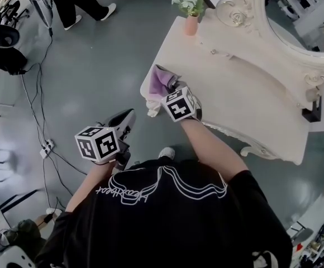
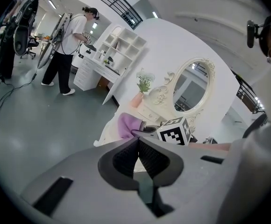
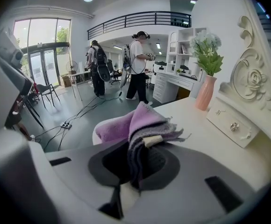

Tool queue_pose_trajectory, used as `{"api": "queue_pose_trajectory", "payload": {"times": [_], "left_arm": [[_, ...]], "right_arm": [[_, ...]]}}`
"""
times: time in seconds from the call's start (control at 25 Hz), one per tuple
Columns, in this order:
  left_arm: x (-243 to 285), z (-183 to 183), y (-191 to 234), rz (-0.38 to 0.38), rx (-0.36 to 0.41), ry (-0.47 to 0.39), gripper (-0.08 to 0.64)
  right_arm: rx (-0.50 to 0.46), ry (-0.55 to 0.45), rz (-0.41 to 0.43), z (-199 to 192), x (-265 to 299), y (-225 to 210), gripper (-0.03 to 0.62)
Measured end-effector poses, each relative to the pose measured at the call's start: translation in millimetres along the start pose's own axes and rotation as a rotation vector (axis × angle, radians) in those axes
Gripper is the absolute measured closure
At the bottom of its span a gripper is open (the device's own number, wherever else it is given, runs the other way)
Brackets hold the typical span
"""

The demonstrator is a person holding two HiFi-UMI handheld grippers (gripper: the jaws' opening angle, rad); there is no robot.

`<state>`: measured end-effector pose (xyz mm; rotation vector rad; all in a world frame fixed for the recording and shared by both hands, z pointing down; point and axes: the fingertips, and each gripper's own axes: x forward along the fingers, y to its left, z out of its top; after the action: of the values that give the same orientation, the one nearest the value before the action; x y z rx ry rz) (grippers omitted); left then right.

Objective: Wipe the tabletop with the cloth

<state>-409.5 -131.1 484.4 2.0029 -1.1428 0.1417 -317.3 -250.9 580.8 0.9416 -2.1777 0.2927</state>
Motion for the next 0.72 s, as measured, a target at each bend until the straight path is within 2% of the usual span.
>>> {"api": "queue_pose_trajectory", "payload": {"times": [0.72], "left_arm": [[19, -2, -23, -0.064, 0.036, 0.027, 0.555]], "right_arm": [[0.045, 0.019, -0.077, -37, -33, -31, 0.548]]}}
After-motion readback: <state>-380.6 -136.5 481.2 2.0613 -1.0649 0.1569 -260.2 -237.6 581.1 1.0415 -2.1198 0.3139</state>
